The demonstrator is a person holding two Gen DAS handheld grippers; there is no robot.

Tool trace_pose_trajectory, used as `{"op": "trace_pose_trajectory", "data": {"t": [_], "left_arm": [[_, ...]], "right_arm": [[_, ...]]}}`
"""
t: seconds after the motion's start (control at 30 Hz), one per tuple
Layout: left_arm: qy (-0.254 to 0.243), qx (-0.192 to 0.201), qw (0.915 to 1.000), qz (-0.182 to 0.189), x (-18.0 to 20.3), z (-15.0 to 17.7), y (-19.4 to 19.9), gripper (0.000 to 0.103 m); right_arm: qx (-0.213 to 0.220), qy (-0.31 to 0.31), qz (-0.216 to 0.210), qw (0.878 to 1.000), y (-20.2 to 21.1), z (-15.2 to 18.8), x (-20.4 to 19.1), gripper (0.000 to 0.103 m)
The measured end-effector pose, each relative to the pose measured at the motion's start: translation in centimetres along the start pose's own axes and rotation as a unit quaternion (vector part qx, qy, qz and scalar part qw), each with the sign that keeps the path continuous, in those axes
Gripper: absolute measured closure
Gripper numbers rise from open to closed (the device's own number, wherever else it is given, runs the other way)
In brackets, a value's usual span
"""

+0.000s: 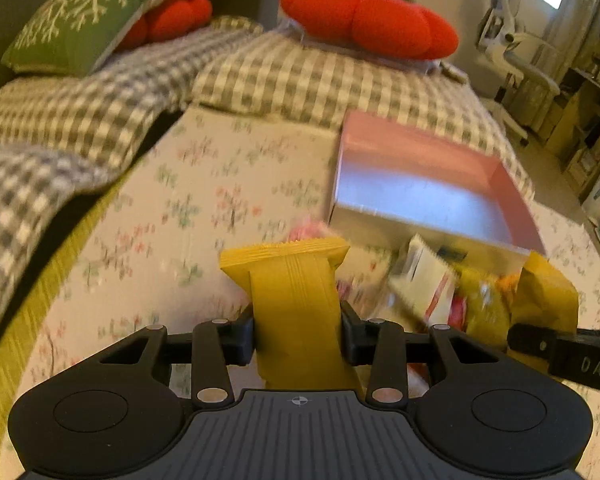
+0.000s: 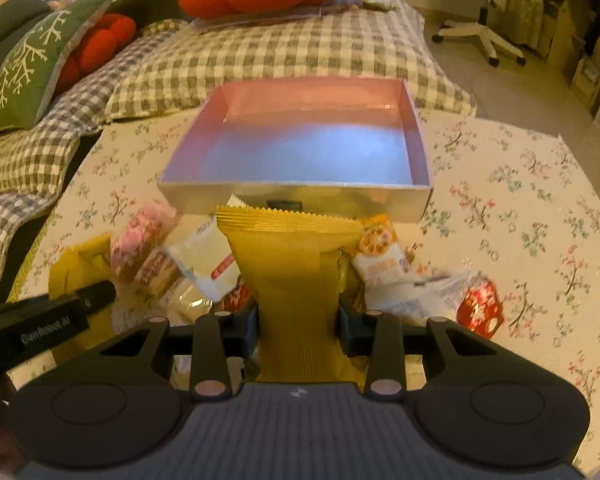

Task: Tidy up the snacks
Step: 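Carry yellow packs into the silver box with both grippers and release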

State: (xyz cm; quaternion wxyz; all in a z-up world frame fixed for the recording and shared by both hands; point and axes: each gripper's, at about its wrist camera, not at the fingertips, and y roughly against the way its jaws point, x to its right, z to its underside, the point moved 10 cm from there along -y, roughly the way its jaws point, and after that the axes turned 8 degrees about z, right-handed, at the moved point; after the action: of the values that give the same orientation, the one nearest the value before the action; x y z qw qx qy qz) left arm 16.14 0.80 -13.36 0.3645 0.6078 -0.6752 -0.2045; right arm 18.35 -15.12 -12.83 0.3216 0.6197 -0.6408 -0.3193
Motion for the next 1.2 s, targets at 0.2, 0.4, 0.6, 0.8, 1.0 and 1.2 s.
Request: {"op": "trace_pose_trajectory", "data": {"t": [0.2,0.4,0.6,0.8,1.0,1.2], "left_arm": [[-0.026,0.023,0.9993,0.015,1.9,-3.6,-1.0,0.066],[-0.055,0.049,0.9968,0.03,3.9,-7.6,-3.6,0.066],[-0.073,0.062,0.9943,0.047,5.5,-10.7,-7.1,0.066],[-0.077,0.051,0.9942,0.054,5.7,-11.8,-10.5,0.066],[-0.091,0.036,0.9931,0.064,6.4,-11.5,-13.2,0.065],[-0.083,0.016,0.9947,0.058,5.9,-10.1,-15.2,0.064]], "right_arm": [[0.043,-0.009,0.013,0.999,-0.1,-3.0,0.9,0.069],[0.069,-0.02,0.036,0.997,-1.5,-7.0,2.5,0.069],[0.103,-0.031,0.048,0.993,-3.0,-11.1,3.3,0.069],[0.105,-0.041,0.052,0.992,-5.5,-12.5,3.8,0.069],[0.101,-0.052,0.037,0.993,-7.2,-12.7,4.3,0.069],[0.068,-0.065,0.01,0.995,-9.6,-11.4,4.1,0.068]]}}
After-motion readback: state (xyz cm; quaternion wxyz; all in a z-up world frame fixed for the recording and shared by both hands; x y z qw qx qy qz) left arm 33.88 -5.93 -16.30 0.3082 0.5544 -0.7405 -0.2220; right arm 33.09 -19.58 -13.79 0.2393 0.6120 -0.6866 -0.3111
